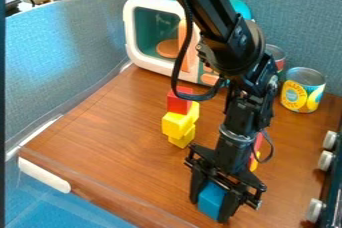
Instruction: Put the blue block on top of the red block
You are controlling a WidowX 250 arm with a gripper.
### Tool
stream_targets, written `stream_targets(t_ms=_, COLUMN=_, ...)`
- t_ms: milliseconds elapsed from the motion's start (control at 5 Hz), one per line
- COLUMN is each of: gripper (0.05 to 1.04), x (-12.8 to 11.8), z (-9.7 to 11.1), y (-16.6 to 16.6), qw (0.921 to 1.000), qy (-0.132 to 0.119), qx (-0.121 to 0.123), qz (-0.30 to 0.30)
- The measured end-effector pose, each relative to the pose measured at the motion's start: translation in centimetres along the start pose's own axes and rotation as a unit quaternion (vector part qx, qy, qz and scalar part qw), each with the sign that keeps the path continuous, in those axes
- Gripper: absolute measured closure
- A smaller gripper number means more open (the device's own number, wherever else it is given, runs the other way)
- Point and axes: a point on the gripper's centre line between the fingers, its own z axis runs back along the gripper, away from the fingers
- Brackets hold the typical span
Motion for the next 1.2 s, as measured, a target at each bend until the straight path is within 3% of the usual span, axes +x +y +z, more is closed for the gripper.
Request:
stream_targets(t_ms=200, gripper=0.476, x=-0.1, z=0.3, y=0.0, qw=1.0000, qy=-0.004, qx=-0.001, qz=0.003)
stream_targets(t_ms=400, gripper=0.475, x=-0.5, z=3.6, y=-0.4, qw=0.9988, qy=-0.046, qx=-0.006, qz=-0.014)
stream_targets(t_ms=600, gripper=0.476, x=-0.9, z=6.2, y=-1.0, qw=0.9957, qy=-0.081, qx=-0.034, qz=-0.030)
stream_targets(t_ms=1200, gripper=0.476, x=1.7, z=8.0, y=-0.8, qw=0.9931, qy=-0.101, qx=-0.045, qz=-0.039)
